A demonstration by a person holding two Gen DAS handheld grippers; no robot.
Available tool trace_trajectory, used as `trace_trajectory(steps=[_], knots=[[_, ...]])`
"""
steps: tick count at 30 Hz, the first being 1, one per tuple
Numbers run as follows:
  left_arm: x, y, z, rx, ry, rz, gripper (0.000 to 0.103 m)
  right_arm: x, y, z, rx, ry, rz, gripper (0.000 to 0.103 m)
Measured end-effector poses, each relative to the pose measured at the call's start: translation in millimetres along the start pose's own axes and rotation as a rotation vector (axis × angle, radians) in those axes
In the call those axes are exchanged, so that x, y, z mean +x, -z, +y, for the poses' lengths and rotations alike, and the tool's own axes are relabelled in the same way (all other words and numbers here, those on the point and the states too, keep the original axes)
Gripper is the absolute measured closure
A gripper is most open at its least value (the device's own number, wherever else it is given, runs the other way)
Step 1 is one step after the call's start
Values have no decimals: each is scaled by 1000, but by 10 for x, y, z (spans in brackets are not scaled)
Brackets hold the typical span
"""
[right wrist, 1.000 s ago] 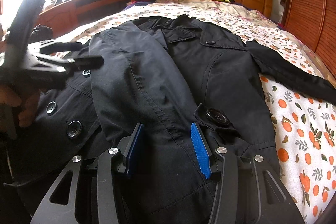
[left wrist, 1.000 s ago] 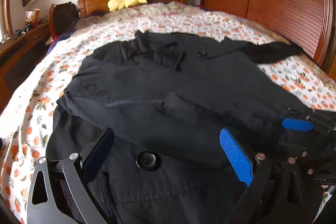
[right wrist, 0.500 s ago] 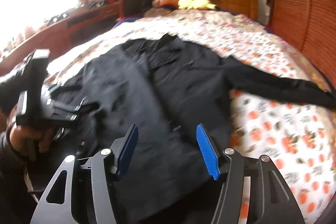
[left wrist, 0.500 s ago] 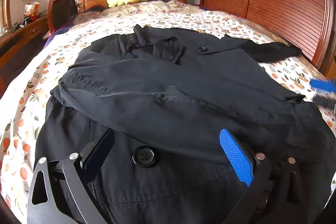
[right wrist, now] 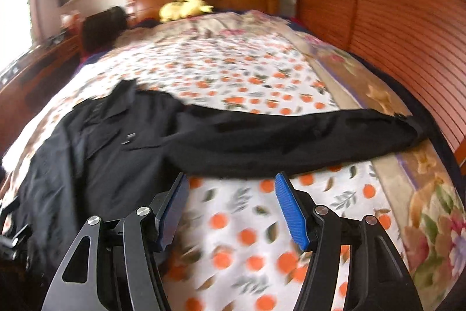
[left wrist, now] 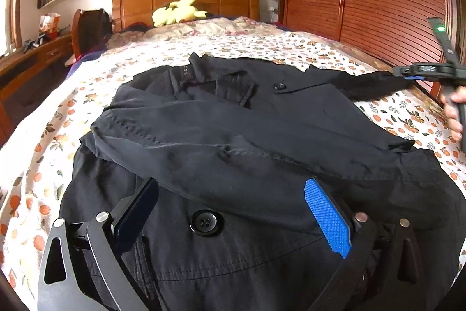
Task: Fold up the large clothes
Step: 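Move the right tool to the cuff of the other outstretched sleeve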
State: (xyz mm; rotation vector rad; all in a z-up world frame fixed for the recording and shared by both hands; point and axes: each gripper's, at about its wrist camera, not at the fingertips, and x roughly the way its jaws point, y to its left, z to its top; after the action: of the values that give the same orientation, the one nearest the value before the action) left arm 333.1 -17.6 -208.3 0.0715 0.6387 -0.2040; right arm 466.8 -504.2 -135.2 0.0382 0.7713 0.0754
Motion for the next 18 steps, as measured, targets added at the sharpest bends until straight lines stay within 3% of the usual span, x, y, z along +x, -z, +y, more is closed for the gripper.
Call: trace_trajectory(steps=[8, 18], knots=[[-47, -2, -59, 30, -5, -21, 2, 511, -153, -579, 185, 44, 67, 44], [-68, 2, -73, 38, 0, -32, 2, 881, -56, -1228, 432, 63, 113, 44]])
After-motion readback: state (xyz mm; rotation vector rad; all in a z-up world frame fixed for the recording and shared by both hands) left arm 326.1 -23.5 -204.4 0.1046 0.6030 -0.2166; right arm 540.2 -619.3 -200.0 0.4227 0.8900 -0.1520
